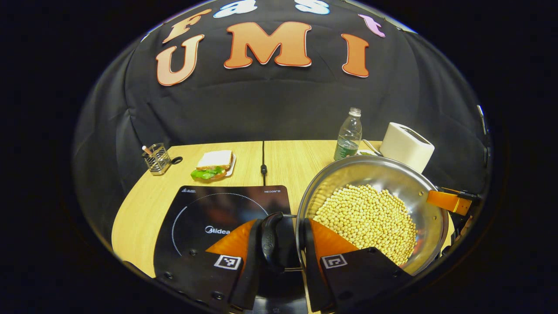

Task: First push the handle of the pot to place it horizontally, then grasp the pot with both hands and set it on the induction cooktop.

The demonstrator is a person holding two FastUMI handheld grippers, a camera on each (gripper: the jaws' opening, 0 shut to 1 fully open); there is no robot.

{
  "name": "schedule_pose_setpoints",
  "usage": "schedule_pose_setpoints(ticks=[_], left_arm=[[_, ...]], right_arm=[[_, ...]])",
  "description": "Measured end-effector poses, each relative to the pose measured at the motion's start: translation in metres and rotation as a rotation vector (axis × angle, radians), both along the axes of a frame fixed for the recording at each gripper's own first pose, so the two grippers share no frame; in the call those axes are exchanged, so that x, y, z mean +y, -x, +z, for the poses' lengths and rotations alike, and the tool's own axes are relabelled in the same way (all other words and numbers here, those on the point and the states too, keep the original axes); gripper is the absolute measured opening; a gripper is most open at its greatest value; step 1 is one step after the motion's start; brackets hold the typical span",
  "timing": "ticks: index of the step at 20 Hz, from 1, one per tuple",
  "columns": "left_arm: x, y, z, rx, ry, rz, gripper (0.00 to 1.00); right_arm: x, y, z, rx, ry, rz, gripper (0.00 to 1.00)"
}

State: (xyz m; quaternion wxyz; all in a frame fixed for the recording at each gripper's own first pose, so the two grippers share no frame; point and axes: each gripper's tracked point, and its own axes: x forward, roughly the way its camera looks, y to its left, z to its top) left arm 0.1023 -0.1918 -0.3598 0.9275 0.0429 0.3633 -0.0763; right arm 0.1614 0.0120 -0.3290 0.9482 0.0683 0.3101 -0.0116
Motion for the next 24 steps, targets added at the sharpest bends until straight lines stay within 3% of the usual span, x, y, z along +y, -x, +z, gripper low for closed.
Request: schedule_pose_setpoints(ticks=[12,13,18,21,22,24], left_arm=[[0.067,-0.005,0.040,-0.021,0.003,0.061,0.49],[0.070,-0.003,0.044,-0.021,0.004,0.068,0.53],[0.104,-0.005,0.055,-0.027,0.001,0.097,0.50],[0.125,-0.007,0.057,-0.030,0.002,0.116,0.56],[0.132,-0.008,0.057,-0.032,0.003,0.123,0.50],[0.146,-0.007,0.057,-0.027,0.004,0.139,0.53]], right_arm=[[0.070,-0.005,0.035,-0.023,-0.012,0.061,0.43],[0.074,-0.006,0.037,-0.025,-0.012,0.067,0.43],[0.108,-0.008,0.044,-0.029,-0.017,0.096,0.43],[0.128,-0.008,0.049,-0.032,-0.017,0.114,0.43],[0.135,-0.009,0.049,-0.034,-0.017,0.120,0.43],[0.149,-0.011,0.048,-0.031,-0.017,0.133,0.43]])
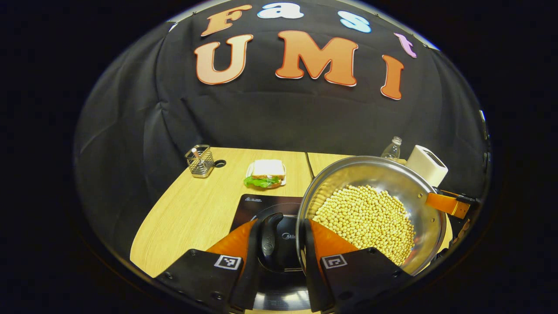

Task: First push the handle of the pot to place it horizontally, then grasp the pot with both hands and set it on the induction cooktop.

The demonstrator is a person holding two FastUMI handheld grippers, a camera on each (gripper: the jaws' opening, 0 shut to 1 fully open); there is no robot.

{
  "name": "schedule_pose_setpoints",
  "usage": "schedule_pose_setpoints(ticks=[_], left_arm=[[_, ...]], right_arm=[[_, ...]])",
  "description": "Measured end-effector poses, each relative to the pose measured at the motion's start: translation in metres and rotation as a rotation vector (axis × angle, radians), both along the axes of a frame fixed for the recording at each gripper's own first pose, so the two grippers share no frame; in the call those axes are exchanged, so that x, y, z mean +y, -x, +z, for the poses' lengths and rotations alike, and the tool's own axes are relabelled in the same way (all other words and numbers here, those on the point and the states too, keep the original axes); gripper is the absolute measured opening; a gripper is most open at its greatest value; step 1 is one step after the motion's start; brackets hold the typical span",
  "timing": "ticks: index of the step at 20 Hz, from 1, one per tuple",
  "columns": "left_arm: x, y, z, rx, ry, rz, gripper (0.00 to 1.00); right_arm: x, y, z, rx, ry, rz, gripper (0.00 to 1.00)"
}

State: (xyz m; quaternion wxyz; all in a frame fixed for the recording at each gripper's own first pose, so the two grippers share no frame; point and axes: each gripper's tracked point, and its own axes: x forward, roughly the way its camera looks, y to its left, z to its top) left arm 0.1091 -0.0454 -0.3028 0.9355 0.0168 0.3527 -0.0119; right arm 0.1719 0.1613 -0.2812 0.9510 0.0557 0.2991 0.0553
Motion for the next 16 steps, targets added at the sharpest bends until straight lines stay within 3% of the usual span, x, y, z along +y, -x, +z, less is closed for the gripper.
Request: schedule_pose_setpoints(ticks=[1,16], left_arm=[[0.008,0.001,0.000,0.004,0.000,0.009,0.49],[0.094,-0.004,-0.023,0.051,-0.025,0.093,0.53]], right_arm=[[0.008,-0.002,-0.002,0.005,-0.002,0.007,0.43],[0.096,-0.011,-0.039,0.066,-0.011,0.093,0.44]])
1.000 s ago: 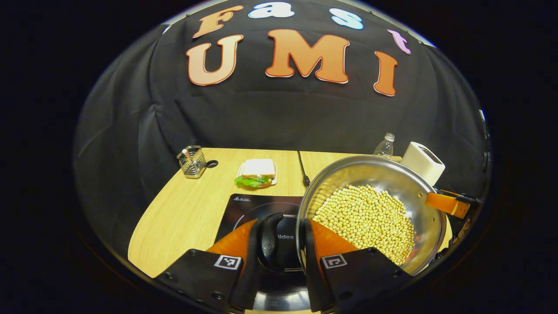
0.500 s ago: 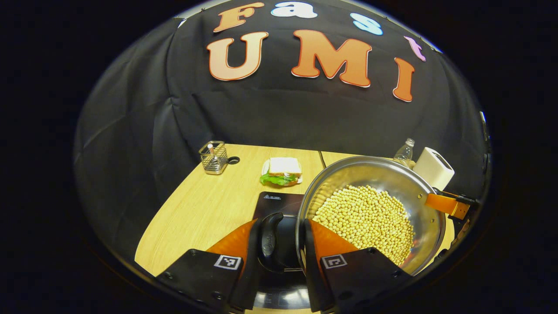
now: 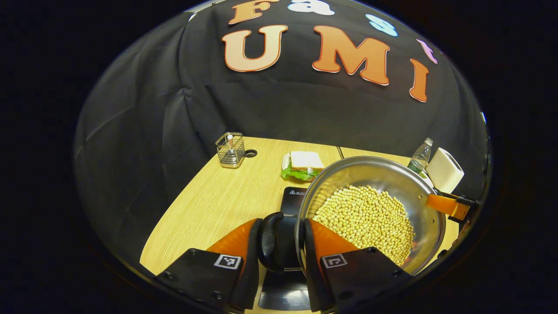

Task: First push the handle of the pot to place it horizontally, then grasp the pot with both hands and set it on the induction cooktop.

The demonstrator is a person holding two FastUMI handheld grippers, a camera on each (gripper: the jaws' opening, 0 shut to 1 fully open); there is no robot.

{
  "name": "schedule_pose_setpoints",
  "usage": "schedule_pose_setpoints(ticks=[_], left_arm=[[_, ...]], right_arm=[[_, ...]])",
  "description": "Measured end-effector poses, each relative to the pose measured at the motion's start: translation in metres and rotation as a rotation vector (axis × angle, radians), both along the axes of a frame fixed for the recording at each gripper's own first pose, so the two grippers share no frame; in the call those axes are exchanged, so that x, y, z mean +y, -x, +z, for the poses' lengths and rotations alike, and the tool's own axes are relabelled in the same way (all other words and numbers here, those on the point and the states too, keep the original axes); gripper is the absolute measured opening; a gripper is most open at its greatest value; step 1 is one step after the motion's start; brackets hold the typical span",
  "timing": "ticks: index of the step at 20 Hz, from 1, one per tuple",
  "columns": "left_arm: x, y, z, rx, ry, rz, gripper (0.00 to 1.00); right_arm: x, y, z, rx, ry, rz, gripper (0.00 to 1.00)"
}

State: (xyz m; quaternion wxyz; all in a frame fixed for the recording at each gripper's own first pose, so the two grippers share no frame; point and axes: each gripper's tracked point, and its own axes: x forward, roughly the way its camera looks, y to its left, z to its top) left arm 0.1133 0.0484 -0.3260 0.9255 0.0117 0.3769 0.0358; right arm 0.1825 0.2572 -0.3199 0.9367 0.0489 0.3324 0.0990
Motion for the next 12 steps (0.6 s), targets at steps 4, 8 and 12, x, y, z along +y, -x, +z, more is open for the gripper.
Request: schedule_pose_setpoints(ticks=[4,8,12], left_arm=[[0.011,0.001,-0.017,0.032,0.010,0.006,0.53],[0.016,0.002,-0.034,0.064,0.022,0.009,0.53],[0.020,0.003,-0.043,0.082,0.030,0.015,0.54]], right_arm=[[0.009,-0.001,-0.015,0.023,0.017,0.005,0.44],[0.015,-0.001,-0.031,0.054,0.029,0.006,0.43],[0.017,0.001,-0.038,0.069,0.039,0.010,0.45]])
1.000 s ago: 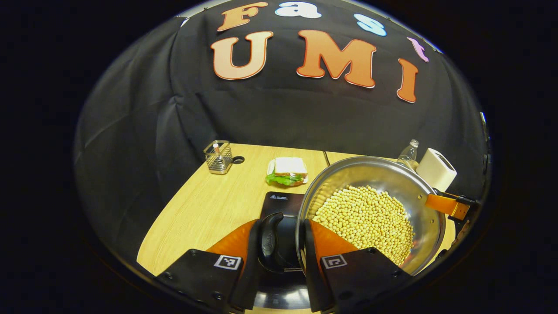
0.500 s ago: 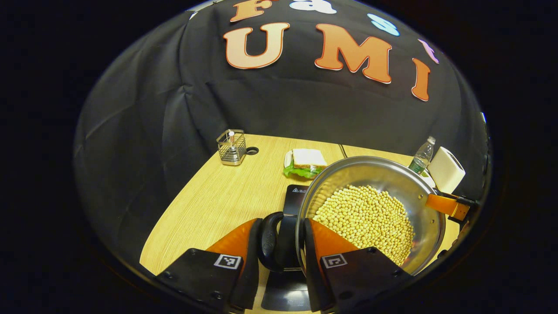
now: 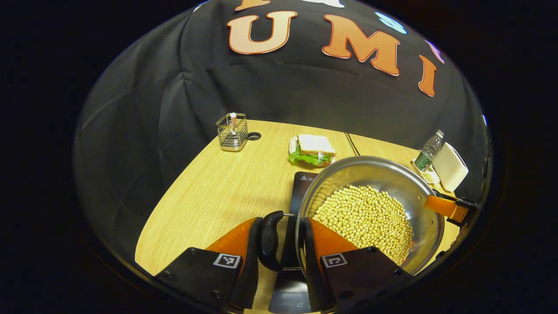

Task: First push the handle of the pot to place it horizontally, then grasp the pot with both hands and set it on the induction cooktop.

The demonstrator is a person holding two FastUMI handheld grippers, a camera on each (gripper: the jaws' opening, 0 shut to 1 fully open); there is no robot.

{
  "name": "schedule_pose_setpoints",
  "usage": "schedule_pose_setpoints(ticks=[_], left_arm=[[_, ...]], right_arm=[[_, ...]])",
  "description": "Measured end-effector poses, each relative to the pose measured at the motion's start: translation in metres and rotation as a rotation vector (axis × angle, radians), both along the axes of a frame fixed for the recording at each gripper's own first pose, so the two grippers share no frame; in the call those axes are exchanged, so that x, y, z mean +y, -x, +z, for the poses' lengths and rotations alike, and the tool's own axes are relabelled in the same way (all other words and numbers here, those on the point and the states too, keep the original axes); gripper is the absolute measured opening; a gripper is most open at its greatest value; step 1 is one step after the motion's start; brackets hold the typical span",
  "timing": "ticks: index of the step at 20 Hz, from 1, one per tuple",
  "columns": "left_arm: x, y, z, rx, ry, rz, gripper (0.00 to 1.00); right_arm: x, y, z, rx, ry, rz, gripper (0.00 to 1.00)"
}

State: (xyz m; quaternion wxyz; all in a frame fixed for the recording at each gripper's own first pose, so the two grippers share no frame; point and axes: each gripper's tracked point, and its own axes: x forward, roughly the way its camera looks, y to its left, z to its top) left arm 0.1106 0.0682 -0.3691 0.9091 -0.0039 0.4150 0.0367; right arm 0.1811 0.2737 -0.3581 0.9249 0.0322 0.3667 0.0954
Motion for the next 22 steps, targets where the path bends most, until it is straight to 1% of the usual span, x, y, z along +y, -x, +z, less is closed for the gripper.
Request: schedule_pose_setpoints(ticks=[1,2,4,5,6,7,10,12,13,15,16,18,20,22], left_arm=[[0.001,0.000,-0.002,0.004,0.004,0.000,0.54],[0.000,-0.001,0.001,-0.001,0.002,-0.002,0.51],[0.000,-0.001,-0.001,0.001,-0.001,-0.009,0.52],[0.000,-0.003,0.000,0.002,-0.004,-0.013,0.56],[-0.001,-0.002,0.000,0.000,-0.007,-0.014,0.54],[-0.001,-0.002,0.000,0.001,-0.012,-0.016,0.55],[0.000,-0.002,-0.001,0.001,-0.022,-0.008,0.64],[-0.002,-0.003,0.005,-0.010,-0.028,0.000,0.68],[-0.006,-0.002,0.010,-0.022,-0.024,-0.003,0.68],[-0.014,-0.002,0.027,-0.064,-0.020,-0.014,0.97],[-0.017,-0.004,0.040,-0.097,-0.028,-0.018,0.98],[-0.022,-0.009,0.075,-0.192,-0.058,-0.024,0.99],[-0.034,-0.010,0.115,-0.295,-0.071,-0.034,0.99],[-0.047,-0.006,0.158,-0.388,-0.063,-0.051,0.98]], right_arm=[[0.000,0.000,-0.001,-0.001,0.006,0.001,0.45],[0.000,0.000,0.000,-0.005,0.007,0.003,0.46],[-0.001,-0.001,-0.001,-0.003,0.008,-0.002,0.46],[-0.001,-0.001,-0.002,0.000,0.010,0.001,0.46],[-0.001,-0.001,-0.004,0.004,0.013,0.003,0.49],[-0.001,0.000,-0.006,0.012,0.015,0.006,0.50],[-0.002,-0.001,-0.006,0.008,0.019,0.012,0.57],[-0.002,0.001,-0.004,0.015,0.008,0.016,0.60],[-0.003,0.001,0.001,0.010,-0.005,0.019,0.61],[-0.009,0.002,0.020,-0.042,-0.001,0.023,0.72],[-0.014,0.003,0.033,-0.075,0.007,0.021,0.83],[-0.025,0.008,0.063,-0.129,0.007,0.018,0.93],[-0.041,0.014,0.099,-0.197,0.003,0.010,0.94],[-0.059,0.024,0.140,-0.269,-0.018,0.000,0.94]])
